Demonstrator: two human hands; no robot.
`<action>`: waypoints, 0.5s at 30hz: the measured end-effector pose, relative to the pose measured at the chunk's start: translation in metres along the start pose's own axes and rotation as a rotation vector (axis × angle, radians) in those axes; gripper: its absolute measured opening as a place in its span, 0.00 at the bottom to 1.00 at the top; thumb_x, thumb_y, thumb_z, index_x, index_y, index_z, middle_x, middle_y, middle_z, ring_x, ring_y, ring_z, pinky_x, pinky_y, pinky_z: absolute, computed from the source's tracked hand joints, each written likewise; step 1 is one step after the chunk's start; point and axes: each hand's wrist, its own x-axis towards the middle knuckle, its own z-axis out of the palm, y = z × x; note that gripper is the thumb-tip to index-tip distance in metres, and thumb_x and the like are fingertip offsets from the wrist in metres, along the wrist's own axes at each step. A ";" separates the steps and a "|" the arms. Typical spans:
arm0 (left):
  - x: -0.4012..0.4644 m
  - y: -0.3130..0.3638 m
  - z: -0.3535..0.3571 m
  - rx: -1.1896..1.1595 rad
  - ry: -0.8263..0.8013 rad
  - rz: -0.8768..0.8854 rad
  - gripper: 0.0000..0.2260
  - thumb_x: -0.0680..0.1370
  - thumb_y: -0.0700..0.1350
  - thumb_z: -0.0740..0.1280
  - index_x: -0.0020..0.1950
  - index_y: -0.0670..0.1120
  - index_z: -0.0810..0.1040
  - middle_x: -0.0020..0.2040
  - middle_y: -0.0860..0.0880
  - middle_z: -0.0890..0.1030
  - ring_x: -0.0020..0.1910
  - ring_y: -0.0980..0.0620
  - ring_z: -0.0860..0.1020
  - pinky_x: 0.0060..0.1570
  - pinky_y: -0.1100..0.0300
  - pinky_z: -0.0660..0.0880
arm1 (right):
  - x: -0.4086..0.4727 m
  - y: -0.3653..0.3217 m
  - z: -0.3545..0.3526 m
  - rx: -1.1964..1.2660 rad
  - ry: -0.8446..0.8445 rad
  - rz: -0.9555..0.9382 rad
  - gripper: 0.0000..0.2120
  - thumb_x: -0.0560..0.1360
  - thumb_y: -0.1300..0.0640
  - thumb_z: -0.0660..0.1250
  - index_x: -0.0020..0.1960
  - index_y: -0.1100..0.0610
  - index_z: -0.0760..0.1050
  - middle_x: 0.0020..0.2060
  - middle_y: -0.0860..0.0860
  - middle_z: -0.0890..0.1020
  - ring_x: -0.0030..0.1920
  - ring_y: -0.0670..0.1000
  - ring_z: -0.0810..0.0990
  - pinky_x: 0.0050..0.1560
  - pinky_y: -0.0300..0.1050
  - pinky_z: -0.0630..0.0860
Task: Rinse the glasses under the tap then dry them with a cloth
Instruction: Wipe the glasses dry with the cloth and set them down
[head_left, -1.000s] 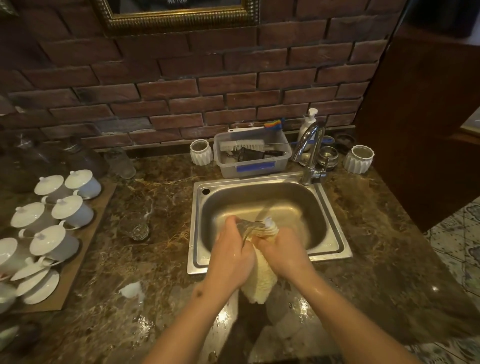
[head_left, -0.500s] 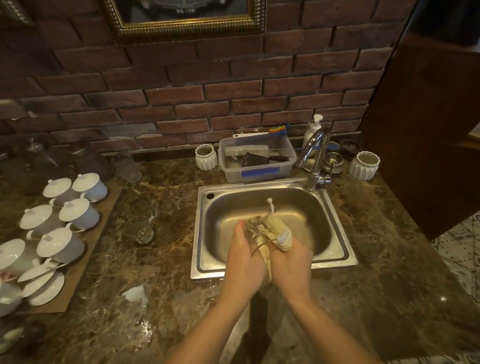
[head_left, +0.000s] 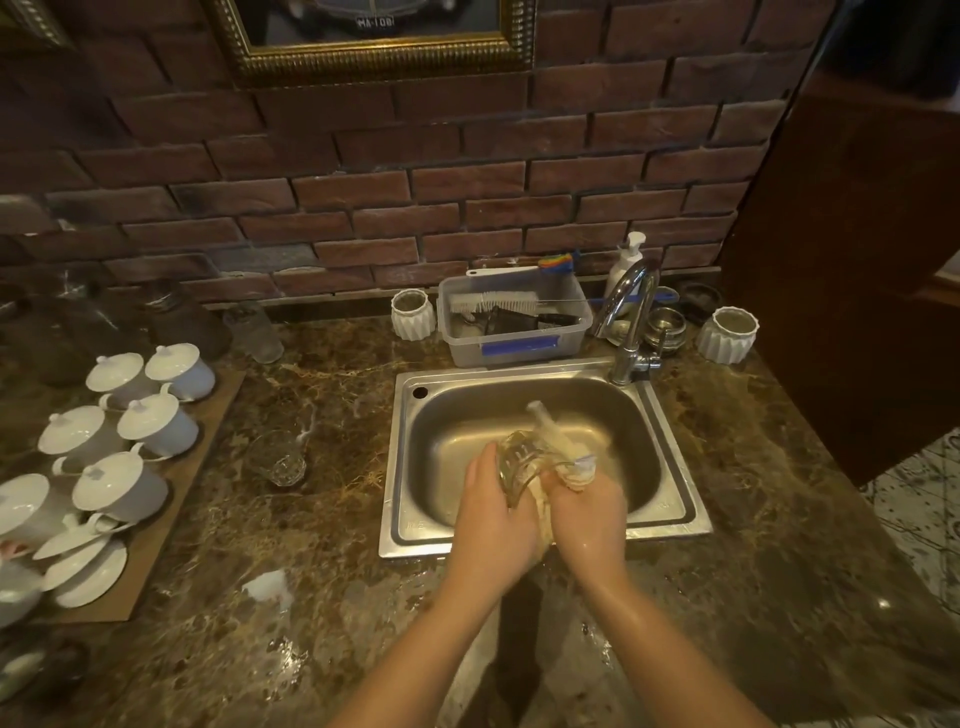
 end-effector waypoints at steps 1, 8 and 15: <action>-0.003 -0.001 0.002 -0.043 0.031 -0.006 0.22 0.80 0.36 0.62 0.73 0.50 0.68 0.67 0.51 0.73 0.63 0.56 0.74 0.67 0.59 0.71 | -0.002 0.001 0.005 0.065 0.001 0.096 0.07 0.78 0.63 0.70 0.48 0.53 0.83 0.38 0.43 0.84 0.42 0.41 0.82 0.37 0.29 0.72; 0.010 -0.010 -0.004 0.483 -0.235 0.079 0.14 0.79 0.41 0.62 0.65 0.42 0.68 0.63 0.43 0.71 0.62 0.43 0.71 0.63 0.52 0.69 | 0.005 0.014 -0.004 -0.454 -0.254 -0.358 0.11 0.76 0.59 0.68 0.57 0.50 0.82 0.43 0.46 0.86 0.43 0.45 0.83 0.43 0.34 0.77; 0.010 -0.001 0.001 0.063 -0.047 -0.007 0.19 0.78 0.43 0.65 0.69 0.49 0.72 0.64 0.50 0.76 0.62 0.51 0.76 0.66 0.53 0.74 | -0.001 0.001 -0.009 -0.124 -0.029 -0.180 0.09 0.78 0.65 0.69 0.45 0.52 0.82 0.34 0.42 0.81 0.34 0.36 0.80 0.34 0.23 0.69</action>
